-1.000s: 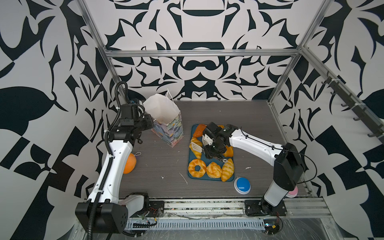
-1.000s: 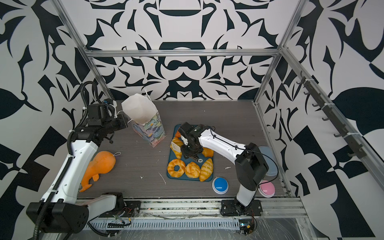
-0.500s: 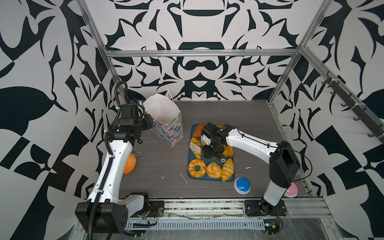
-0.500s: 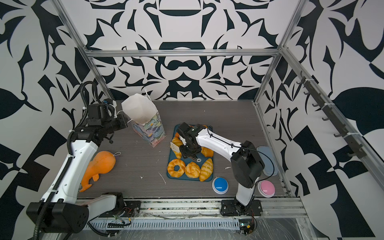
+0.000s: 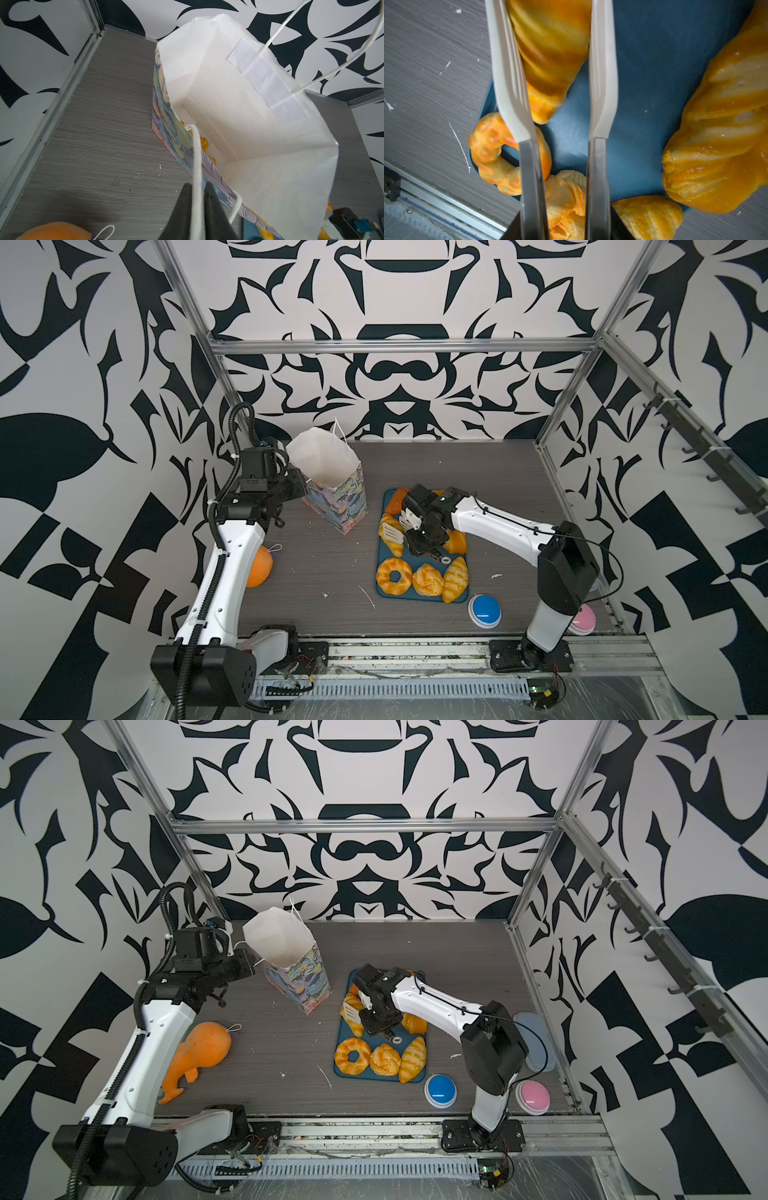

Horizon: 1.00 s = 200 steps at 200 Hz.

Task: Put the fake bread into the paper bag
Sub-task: 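Lower the tongs onto a striped croissant and squeeze it with the right gripper, then lift the pinched croissant with the tongs over the paper bag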

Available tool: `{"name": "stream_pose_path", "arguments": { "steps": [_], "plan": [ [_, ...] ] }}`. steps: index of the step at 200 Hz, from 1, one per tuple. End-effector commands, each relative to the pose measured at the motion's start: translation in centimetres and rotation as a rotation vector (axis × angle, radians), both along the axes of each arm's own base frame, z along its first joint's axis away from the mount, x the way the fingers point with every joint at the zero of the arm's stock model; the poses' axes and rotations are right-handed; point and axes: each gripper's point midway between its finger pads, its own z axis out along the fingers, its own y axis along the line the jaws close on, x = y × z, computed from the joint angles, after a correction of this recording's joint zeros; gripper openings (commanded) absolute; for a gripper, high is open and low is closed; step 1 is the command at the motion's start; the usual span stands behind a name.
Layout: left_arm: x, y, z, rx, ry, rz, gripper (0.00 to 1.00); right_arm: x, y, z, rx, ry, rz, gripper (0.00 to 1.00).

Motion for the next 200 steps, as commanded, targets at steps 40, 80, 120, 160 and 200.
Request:
{"name": "stream_pose_path", "arguments": {
  "steps": [40,80,120,160,200],
  "plan": [
    [-0.1,0.2,-0.9,0.002,0.028,0.0,0.17,0.6,0.5,3.6,0.076,-0.097,0.021,0.44],
    [-0.1,0.2,-0.9,0.002,0.029,0.001,0.17,0.0,-0.1,4.3,0.082,-0.1,0.024,0.44],
    [-0.1,0.1,-0.9,0.001,0.028,0.0,0.17,0.0,-0.8,5.1,0.088,-0.118,0.012,0.44],
    [-0.1,0.1,-0.9,-0.003,0.029,-0.002,0.17,0.5,-1.1,6.6,0.129,-0.15,-0.009,0.44],
    [-0.1,0.1,-0.9,-0.003,0.028,-0.002,0.17,1.1,-1.1,9.0,0.196,-0.191,-0.031,0.44]
  ]
}}
